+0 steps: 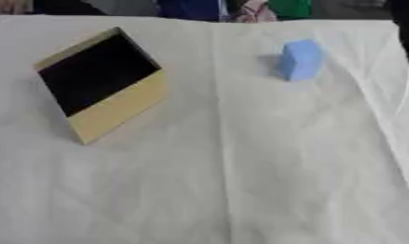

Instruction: Pick up objects on the table and place them in the box.

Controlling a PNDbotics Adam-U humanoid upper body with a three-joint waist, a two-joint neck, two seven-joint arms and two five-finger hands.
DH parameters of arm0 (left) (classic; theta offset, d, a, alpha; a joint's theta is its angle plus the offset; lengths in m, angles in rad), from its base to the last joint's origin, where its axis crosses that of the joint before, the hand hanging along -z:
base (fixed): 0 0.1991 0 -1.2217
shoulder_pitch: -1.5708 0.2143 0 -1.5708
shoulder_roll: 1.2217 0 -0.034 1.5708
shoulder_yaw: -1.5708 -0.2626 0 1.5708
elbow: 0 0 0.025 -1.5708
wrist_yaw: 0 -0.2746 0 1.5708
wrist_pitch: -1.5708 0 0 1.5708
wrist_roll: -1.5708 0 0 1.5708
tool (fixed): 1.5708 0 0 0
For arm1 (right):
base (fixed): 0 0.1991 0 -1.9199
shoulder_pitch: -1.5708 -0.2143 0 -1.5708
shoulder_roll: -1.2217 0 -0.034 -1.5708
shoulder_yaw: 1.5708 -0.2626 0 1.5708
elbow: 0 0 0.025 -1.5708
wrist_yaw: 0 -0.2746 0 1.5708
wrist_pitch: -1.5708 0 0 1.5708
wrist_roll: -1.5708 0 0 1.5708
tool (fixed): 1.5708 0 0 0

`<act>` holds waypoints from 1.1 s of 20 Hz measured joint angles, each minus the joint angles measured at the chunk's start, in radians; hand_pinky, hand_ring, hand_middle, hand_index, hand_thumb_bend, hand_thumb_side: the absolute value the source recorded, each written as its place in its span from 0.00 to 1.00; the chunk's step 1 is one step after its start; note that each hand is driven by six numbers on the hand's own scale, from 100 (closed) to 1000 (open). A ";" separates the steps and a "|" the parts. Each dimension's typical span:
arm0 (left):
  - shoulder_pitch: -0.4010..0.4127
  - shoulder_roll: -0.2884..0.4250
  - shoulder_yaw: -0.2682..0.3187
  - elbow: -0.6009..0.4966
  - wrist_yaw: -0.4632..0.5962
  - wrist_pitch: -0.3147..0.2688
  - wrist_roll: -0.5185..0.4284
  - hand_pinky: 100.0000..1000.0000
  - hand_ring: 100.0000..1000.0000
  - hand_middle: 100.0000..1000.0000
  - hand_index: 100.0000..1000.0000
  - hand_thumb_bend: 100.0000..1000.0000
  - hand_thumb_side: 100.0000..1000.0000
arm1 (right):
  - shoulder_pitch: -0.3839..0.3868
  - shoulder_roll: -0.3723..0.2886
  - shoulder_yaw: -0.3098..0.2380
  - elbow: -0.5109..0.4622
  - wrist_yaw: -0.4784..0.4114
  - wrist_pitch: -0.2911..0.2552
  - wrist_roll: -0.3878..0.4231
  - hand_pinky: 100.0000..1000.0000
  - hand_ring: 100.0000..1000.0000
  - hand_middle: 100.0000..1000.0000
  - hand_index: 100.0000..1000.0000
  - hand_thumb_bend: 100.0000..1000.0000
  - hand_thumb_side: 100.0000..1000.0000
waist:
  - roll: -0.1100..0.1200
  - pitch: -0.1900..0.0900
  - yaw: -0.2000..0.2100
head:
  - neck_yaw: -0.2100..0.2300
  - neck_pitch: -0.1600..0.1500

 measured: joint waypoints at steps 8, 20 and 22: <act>0.000 0.000 -0.004 0.000 0.005 -0.002 -0.003 0.63 0.55 0.57 0.86 0.00 0.93 | -0.036 0.075 -0.040 0.205 0.204 -0.116 0.008 0.99 0.98 0.94 0.95 0.00 1.00 | 0.000 0.000 0.001 | -0.006 -0.009; 0.000 0.000 -0.004 0.000 0.006 -0.002 -0.004 0.63 0.55 0.57 0.86 0.00 0.93 | -0.038 0.089 -0.088 0.321 0.268 -0.190 0.052 1.00 0.99 0.97 1.00 0.13 0.76 | 0.000 -0.001 0.002 | -0.007 -0.018; 0.000 0.000 -0.004 0.000 0.006 -0.002 -0.004 0.63 0.55 0.57 0.86 0.00 0.93 | -0.038 0.089 -0.092 0.326 0.257 -0.196 0.084 1.00 1.00 0.98 1.00 0.15 0.74 | 0.000 -0.001 0.002 | -0.007 -0.018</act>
